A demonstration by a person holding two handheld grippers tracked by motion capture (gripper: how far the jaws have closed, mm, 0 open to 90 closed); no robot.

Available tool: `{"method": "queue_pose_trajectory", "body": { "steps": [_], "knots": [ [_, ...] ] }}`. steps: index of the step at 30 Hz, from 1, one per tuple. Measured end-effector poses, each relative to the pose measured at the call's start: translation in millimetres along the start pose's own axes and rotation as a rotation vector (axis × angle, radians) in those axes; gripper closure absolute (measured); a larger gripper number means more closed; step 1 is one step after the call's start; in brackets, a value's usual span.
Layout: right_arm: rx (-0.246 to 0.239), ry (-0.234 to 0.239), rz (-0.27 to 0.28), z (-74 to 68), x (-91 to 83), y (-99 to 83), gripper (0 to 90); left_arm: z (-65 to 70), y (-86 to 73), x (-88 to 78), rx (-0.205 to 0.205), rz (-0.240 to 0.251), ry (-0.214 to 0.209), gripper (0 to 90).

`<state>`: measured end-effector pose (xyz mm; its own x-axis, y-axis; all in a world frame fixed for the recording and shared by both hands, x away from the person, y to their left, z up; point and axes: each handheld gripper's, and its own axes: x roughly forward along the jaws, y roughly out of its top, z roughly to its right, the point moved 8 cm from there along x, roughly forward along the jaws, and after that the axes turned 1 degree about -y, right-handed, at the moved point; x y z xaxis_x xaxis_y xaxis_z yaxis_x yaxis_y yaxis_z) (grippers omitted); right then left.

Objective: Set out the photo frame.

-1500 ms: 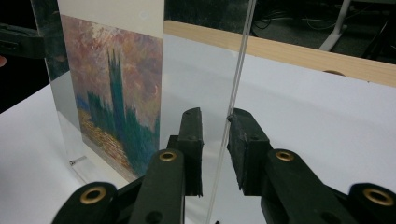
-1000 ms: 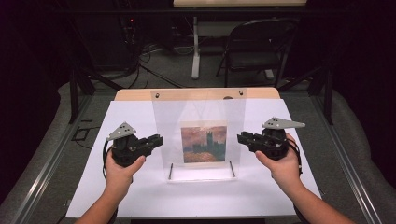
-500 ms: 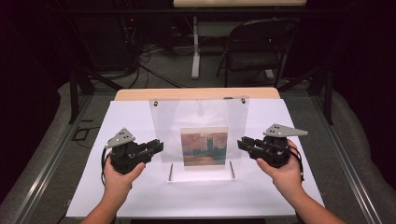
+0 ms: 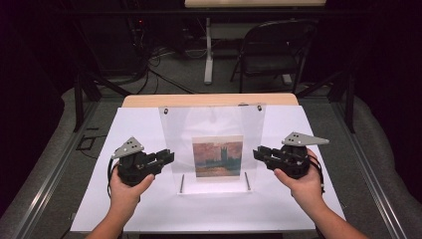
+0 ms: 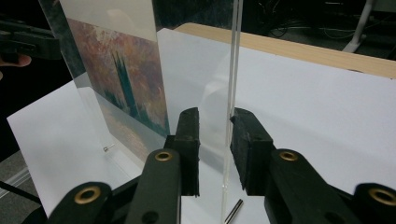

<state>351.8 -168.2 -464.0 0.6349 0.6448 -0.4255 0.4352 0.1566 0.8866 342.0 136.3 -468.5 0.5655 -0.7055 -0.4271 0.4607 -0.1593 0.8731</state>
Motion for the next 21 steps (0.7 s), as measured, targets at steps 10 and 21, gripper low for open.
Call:
{"method": "queue_pose_trajectory", "body": {
  "steps": [10,21],
  "knots": [
    [0.005,0.016,-0.012,-1.6,0.5,-4.0,62.8,-3.3,-1.9,-4.2,0.006,0.002,0.027,57.7],
    [-0.027,-0.033,0.019,4.0,-10.1,-3.8,40.8,-7.0,-5.6,-18.4,0.022,0.008,0.071,44.0]
  ]
}}
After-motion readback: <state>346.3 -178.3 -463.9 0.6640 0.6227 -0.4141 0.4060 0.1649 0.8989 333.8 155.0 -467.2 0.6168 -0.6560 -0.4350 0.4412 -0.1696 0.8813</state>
